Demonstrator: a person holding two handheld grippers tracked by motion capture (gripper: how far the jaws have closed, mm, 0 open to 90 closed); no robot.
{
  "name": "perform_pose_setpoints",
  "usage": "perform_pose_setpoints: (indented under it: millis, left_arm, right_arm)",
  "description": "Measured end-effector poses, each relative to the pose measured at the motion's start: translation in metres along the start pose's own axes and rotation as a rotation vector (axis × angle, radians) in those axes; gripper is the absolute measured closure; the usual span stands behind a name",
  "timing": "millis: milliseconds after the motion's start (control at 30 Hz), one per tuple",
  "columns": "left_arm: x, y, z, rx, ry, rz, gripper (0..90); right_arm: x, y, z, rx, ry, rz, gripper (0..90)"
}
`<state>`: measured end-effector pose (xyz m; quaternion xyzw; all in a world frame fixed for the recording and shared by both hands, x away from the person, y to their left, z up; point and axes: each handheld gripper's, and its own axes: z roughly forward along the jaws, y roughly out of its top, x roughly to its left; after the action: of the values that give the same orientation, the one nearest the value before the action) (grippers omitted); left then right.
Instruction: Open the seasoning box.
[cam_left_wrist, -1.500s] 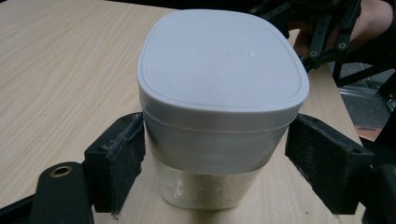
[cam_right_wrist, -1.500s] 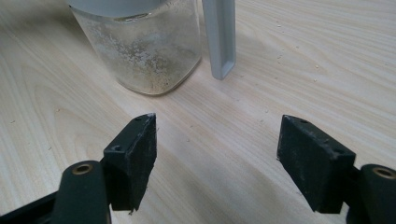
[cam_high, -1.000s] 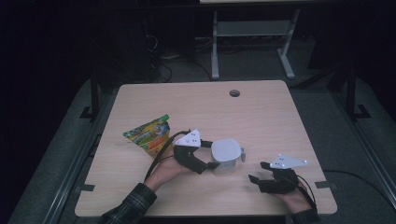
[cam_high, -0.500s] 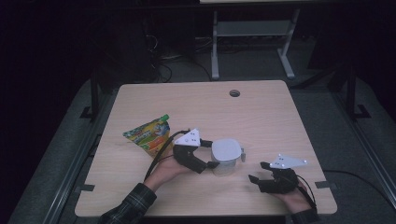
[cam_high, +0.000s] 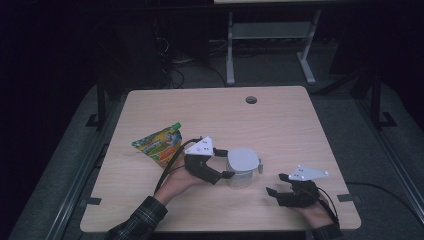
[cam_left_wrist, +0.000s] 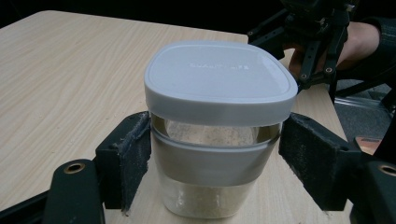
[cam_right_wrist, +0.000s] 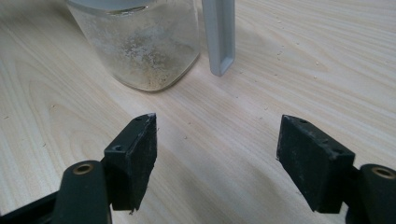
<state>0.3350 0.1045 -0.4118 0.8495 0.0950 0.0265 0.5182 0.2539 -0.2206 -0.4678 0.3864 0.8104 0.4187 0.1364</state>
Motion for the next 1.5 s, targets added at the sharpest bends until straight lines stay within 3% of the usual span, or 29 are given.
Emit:
perform_pose_setpoints:
  millis: [833, 1233, 1500]
  left_arm:
    - [-0.002, 0.006, -0.005, -0.018, 0.012, -0.033, 32.8]
    - [-0.002, 0.007, -0.008, -0.021, 0.025, -0.021, 39.3]
    - [-0.002, 0.008, -0.012, -0.024, 0.033, -0.025, 52.7]
  right_arm:
    - [0.0, 0.0, 0.0, 0.002, -0.003, 0.001, 28.6]
    - [-0.001, 0.0, 0.0, 0.003, -0.003, 0.002, 28.7]
    - [0.0, 0.0, -0.001, 0.002, -0.003, 0.002, 28.7]
